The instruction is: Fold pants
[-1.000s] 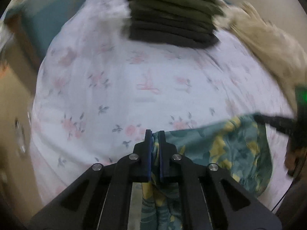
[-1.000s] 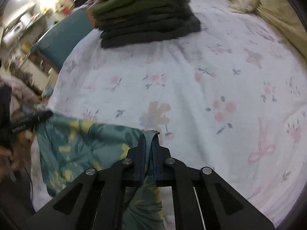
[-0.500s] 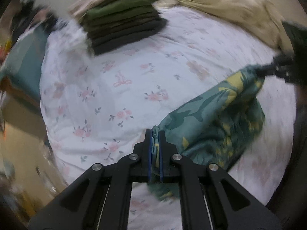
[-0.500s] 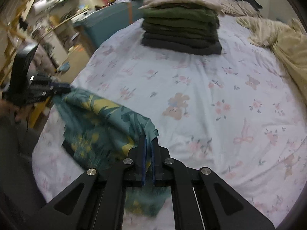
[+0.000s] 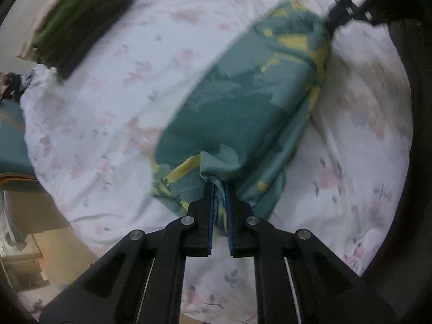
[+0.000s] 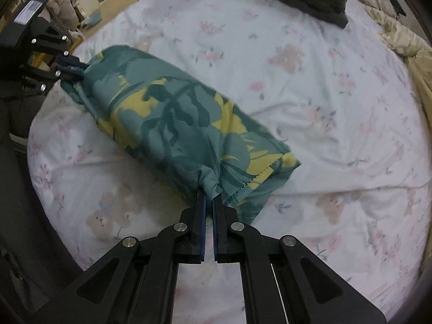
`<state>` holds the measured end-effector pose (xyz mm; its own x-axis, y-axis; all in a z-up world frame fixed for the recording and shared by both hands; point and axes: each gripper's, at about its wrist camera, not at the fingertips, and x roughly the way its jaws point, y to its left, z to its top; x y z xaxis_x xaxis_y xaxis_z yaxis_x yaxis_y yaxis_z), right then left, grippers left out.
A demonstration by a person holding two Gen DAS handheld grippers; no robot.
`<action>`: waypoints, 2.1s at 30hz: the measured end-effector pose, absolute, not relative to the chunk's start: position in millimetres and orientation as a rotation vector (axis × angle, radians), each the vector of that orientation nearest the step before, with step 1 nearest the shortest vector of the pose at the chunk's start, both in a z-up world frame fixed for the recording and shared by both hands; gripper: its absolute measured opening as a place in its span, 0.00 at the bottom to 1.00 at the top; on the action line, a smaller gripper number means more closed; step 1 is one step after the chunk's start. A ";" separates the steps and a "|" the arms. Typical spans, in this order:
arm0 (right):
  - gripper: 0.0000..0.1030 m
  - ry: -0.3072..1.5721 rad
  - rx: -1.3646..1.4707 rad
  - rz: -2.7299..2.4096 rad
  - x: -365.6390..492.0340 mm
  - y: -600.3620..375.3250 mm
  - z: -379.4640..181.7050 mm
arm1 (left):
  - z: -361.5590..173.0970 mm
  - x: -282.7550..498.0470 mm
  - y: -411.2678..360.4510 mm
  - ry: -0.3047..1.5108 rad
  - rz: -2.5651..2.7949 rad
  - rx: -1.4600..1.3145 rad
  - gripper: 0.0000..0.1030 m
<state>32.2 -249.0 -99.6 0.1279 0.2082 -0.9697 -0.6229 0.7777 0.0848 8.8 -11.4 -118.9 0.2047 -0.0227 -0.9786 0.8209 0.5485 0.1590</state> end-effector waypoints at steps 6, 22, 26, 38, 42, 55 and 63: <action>0.12 1.415 -0.288 0.626 29.0 -259.5 -98.3 | -104.8 26.6 16.2 1.408 -0.637 0.651 0.32; 0.11 1.331 -0.020 0.483 55.9 -243.6 -102.8 | -125.9 50.1 -16.2 1.359 -0.330 0.086 0.31; 0.07 1.453 -0.172 0.431 41.7 -237.1 -143.1 | -146.3 41.1 -11.4 1.397 -0.326 0.117 0.37; 0.07 1.487 -0.033 0.265 52.3 -288.3 -133.7 | -152.6 41.7 56.8 1.479 -0.016 -0.013 0.38; 0.13 1.351 0.182 0.228 57.8 -324.4 -98.2 | -126.8 38.5 81.8 1.368 0.072 -0.209 0.55; 0.83 1.466 0.459 0.250 78.9 -303.9 -161.0 | -168.5 43.1 58.3 1.397 -0.003 -0.385 0.78; 0.16 1.418 0.468 0.330 67.3 -287.7 -158.7 | -161.2 41.5 38.8 1.403 -0.186 -0.345 0.09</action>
